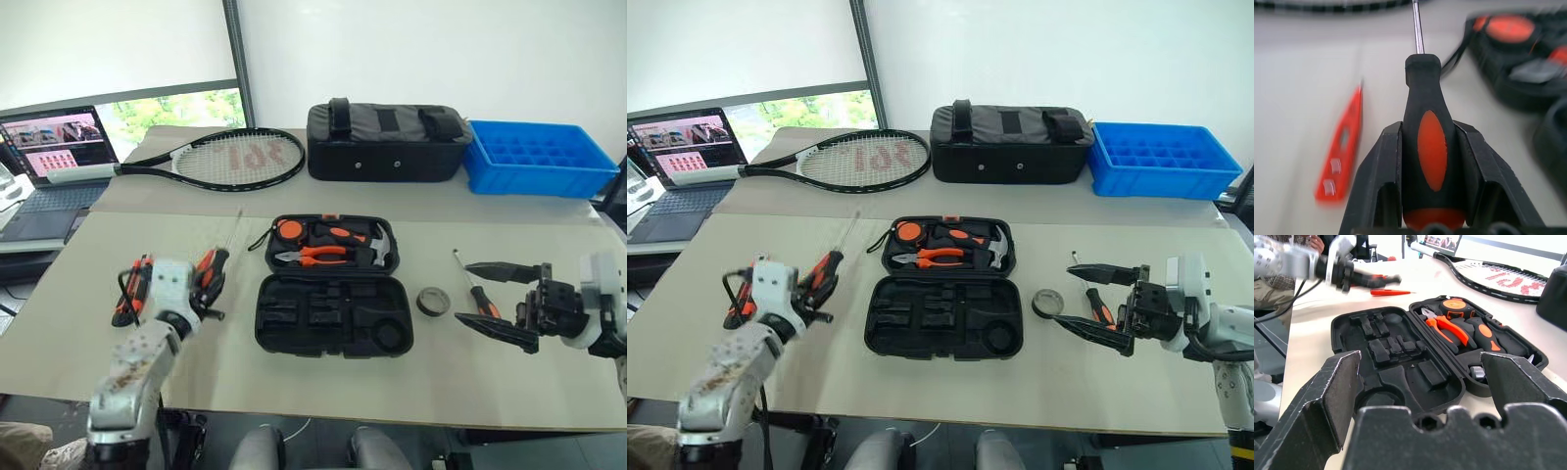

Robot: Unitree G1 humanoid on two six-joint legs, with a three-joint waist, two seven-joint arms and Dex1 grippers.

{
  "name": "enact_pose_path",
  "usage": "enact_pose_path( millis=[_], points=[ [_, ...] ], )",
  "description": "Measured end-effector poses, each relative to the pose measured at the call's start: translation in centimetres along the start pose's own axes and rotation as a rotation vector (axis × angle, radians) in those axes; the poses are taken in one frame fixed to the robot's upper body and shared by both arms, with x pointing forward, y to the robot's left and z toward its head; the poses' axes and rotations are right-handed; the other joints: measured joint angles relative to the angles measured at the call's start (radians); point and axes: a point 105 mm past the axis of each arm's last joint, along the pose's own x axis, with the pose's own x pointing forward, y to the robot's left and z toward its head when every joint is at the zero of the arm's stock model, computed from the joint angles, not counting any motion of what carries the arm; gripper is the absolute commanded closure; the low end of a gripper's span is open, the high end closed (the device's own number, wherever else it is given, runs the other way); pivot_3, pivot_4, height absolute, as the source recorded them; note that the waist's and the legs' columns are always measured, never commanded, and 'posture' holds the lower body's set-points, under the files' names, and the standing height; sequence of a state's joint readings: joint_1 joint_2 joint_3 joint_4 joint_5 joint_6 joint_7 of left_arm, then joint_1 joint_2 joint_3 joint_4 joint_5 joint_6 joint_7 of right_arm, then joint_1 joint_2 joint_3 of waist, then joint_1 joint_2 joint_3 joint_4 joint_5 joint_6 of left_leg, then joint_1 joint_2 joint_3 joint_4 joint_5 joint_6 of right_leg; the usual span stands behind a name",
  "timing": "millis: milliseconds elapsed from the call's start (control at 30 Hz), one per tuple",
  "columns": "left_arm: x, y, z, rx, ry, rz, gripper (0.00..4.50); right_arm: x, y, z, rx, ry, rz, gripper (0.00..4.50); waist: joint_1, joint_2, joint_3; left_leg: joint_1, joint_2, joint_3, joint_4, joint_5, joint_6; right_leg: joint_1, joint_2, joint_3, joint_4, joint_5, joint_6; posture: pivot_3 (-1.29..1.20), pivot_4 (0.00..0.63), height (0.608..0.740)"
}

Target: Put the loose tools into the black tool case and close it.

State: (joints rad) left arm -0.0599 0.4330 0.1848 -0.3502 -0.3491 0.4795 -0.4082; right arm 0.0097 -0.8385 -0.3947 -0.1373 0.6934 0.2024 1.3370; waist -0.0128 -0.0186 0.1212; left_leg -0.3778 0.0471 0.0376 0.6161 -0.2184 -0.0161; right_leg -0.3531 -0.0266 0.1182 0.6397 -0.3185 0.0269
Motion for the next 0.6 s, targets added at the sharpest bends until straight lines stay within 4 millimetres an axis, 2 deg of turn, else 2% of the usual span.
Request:
enact_pose_path(
  millis=[67, 100, 133, 300, 433, 600],
  points=[
    [0.4, -1.1, 1.4, 0.054, -0.049, -0.122, 3.54, -0.3, 0.0, 0.1, -0.002, 0.003, -0.005, 0.0, 0.0, 0.0, 0.0, 0.0, 0.0, 0.0, 0.0, 0.0, 0.0, 0.0, 0.0, 0.0, -0.001, 0.0, 0.0, 0.0, 0.15, 0.707],
    [0.9, -2.4, 1.9, 0.111, -0.064, -0.259, 3.54, -0.6, -0.1, 0.0, 0.0, 0.018, -0.002, 0.0, 0.0, 0.001, 0.0, -0.001, 0.0, 0.001, 0.0, 0.0, 0.0, 0.0, 0.0, 0.0, -0.001, 0.0, 0.0, 0.0, 0.15, 0.707],
    [0.9, -2.8, 2.0, 0.122, -0.067, -0.292, 3.54, -0.7, -0.1, 0.0, -0.001, 0.02, -0.002, 0.0, 0.0, 0.001, 0.0, 0.0, 0.0, 0.001, 0.0, 0.0, 0.0, 0.0, 0.0, 0.0, -0.001, 0.0, 0.0, 0.0, 0.15, 0.707],
    [1.7, -6.8, 0.6, 0.341, 0.0, -0.742, 3.54, -1.2, -0.1, -0.2, 0.01, 0.025, -0.001, 0.0, -0.004, 0.002, 0.0, -0.001, 0.0, 0.001, 0.0, 0.0, 0.0, -0.001, 0.001, 0.0, -0.001, 0.0, 0.0, 0.0, 0.15, 0.707],
    [3.1, -7.1, -0.1, 0.461, 0.051, -0.881, 3.54, -1.5, 0.0, -0.2, 0.011, 0.03, -0.007, 0.0, -0.004, 0.002, 0.0, -0.002, 0.0, 0.001, 0.0, 0.0, 0.0, -0.001, 0.002, 0.0, -0.001, 0.0, 0.0, 0.0, 0.15, 0.707],
    [5.3, -6.2, 0.5, 0.575, 0.088, -0.933, 3.54, -1.9, 0.3, -0.6, 0.023, 0.041, -0.019, 0.0, -0.001, 0.002, 0.0, -0.006, 0.0, -0.001, 0.0, 0.0, 0.0, -0.002, 0.002, 0.0, -0.003, 0.0, 0.0, 0.0, 0.15, 0.707]
  ],
)
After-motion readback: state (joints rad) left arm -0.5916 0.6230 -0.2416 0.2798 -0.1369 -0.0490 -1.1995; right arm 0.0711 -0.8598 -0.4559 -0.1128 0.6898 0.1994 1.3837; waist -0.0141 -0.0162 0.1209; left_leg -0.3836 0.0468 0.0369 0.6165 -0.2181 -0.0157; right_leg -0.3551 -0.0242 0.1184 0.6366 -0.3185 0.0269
